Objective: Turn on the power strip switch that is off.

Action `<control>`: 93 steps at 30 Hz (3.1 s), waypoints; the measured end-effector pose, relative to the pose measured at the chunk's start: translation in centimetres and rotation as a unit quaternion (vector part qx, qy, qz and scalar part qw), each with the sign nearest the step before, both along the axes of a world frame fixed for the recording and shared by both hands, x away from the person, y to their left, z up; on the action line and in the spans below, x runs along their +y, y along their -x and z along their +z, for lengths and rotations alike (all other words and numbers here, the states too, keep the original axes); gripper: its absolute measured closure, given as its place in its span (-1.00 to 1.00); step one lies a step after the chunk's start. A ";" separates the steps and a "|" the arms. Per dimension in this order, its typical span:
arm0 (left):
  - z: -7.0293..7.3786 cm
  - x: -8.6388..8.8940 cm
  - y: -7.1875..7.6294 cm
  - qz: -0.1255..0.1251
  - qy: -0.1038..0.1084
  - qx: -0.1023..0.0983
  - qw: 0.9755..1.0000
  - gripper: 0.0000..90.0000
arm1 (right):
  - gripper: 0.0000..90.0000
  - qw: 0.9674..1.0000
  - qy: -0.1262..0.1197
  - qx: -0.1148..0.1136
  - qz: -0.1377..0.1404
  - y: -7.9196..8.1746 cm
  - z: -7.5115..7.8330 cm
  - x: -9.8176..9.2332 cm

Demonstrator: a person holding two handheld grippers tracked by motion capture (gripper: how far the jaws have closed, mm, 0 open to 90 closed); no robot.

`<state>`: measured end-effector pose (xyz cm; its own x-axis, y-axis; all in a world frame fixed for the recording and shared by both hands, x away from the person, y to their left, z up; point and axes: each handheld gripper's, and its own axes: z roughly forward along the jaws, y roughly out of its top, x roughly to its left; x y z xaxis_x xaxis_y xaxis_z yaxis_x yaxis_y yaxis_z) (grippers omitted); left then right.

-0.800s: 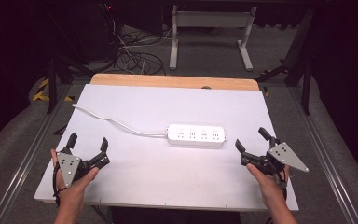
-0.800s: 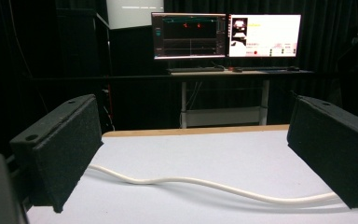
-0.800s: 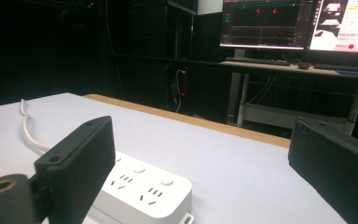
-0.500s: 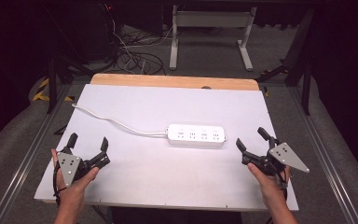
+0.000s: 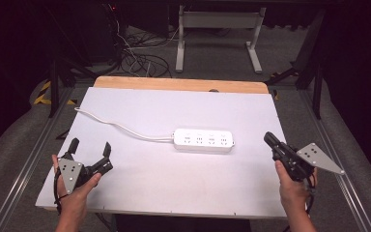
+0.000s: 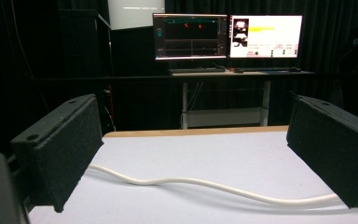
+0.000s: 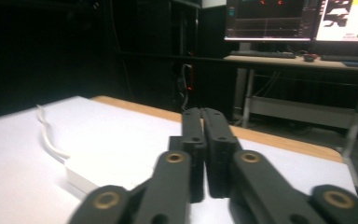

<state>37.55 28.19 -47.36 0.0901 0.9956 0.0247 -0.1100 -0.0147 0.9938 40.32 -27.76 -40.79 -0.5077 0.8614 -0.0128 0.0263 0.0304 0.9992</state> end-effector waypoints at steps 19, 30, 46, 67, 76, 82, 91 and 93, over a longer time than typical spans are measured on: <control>0.0 0.1 0.0 0.000 0.000 0.000 1.000 -0.91 | 1.00 0.982 0.124 0.134 0.056 -7.7 7.0 10.8; -0.1 0.1 0.0 -0.001 0.000 0.000 1.000 -0.91 | 1.00 0.937 0.237 0.246 0.070 -13.4 3.5 20.0; -0.1 0.4 0.0 0.002 0.004 -0.001 1.000 -0.91 | 1.00 0.895 0.285 0.336 0.070 -16.2 -3.0 24.0; -0.1 0.2 0.2 -0.001 -0.002 0.000 1.000 -0.90 | 1.00 0.901 0.267 0.335 0.062 -15.9 -3.5 24.2; -0.1 0.3 0.2 0.001 0.000 0.000 1.000 -0.90 | 1.00 0.901 0.257 0.345 0.061 -16.0 -3.5 24.1; 0.0 0.3 0.2 -0.001 -0.002 0.001 1.000 -0.90 | 1.00 0.901 0.254 0.348 0.057 -16.0 -3.5 24.1; 0.0 0.2 0.2 -0.001 -0.003 0.001 1.000 -0.90 | 1.00 0.901 0.250 0.350 0.059 -16.1 -3.5 24.0; 0.0 0.2 0.2 -0.001 -0.001 0.000 1.000 -0.90 | 1.00 0.901 0.248 0.352 0.058 -16.1 -3.5 24.0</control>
<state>37.30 28.42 -47.40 0.0918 0.9954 0.0263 -0.1102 -0.0162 0.9938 56.43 -3.76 -44.33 -0.6271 0.7787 -0.0212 0.6157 0.5121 0.5988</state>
